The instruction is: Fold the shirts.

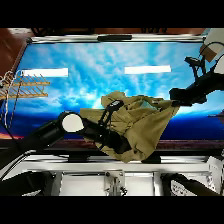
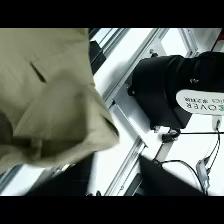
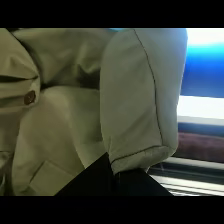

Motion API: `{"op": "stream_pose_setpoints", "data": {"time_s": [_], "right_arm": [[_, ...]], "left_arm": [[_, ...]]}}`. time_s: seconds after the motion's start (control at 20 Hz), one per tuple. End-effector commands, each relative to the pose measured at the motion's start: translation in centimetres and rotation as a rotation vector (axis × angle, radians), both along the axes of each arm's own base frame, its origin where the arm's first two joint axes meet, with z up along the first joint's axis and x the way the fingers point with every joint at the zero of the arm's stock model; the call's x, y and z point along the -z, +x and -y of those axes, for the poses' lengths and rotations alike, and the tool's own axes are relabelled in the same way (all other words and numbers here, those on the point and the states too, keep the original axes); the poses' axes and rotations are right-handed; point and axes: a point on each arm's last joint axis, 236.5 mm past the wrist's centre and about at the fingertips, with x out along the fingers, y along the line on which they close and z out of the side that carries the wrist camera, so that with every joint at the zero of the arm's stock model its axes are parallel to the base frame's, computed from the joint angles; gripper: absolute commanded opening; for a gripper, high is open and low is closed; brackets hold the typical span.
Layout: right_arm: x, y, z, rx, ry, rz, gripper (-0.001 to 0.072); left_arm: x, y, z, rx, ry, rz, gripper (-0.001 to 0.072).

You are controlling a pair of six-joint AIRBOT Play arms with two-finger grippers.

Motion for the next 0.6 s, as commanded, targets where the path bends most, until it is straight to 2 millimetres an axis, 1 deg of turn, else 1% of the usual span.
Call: {"op": "stream_pose_setpoints", "data": {"time_s": [0.0,0.05,0.1,0.2,0.25,0.3,0.35,0.4,0.45,0.5,0.55], "right_arm": [[1.8,-1.0,0.3,0.006,-0.011,-0.059,0.0053],[2.0,-1.0,0.2,0.007,-0.010,-0.060,0.0053],[2.1,-0.9,0.2,0.008,-0.009,-0.057,0.0053],[2.1,-0.7,-0.2,0.007,0.008,-0.047,0.0053],[2.0,-0.5,-0.7,0.005,0.032,-0.041,0.0053],[1.9,-0.5,-1.3,0.001,0.056,-0.039,0.0053],[1.7,-0.4,-1.8,-0.002,0.080,-0.034,0.0053],[1.6,-0.3,-2.2,-0.003,0.096,-0.028,0.0053],[1.5,0.0,-2.3,-0.001,0.102,-0.017,0.0053],[1.5,0.2,-2.3,0.001,0.102,-0.008,0.0053],[1.5,0.3,-2.3,0.002,0.102,-0.006,0.0053]], "left_arm": [[0.7,2.7,-0.2,0.006,0.023,0.022,0.0720],[0.3,4.7,-1.4,-0.016,0.039,0.043,0.0720],[-0.2,7.4,-3.0,-0.058,0.063,0.083,0.0720],[-1.3,14.4,-7.0,-0.221,0.115,0.184,0.0720],[-1.5,18.1,-9.4,-0.327,0.143,0.222,0.0715],[-1.2,20.9,-11.6,-0.423,0.161,0.233,0.0715],[-0.4,23.1,-13.5,-0.505,0.177,0.209,0.0715],[1.1,24.6,-15.1,-0.564,0.197,0.158,0.0715],[2.6,25.5,-15.9,-0.608,0.209,0.104,0.0715],[3.9,26.1,-16.0,-0.634,0.207,0.049,0.0715],[5.1,26.4,-15.4,-0.643,0.189,-0.006,0.0715]]}}
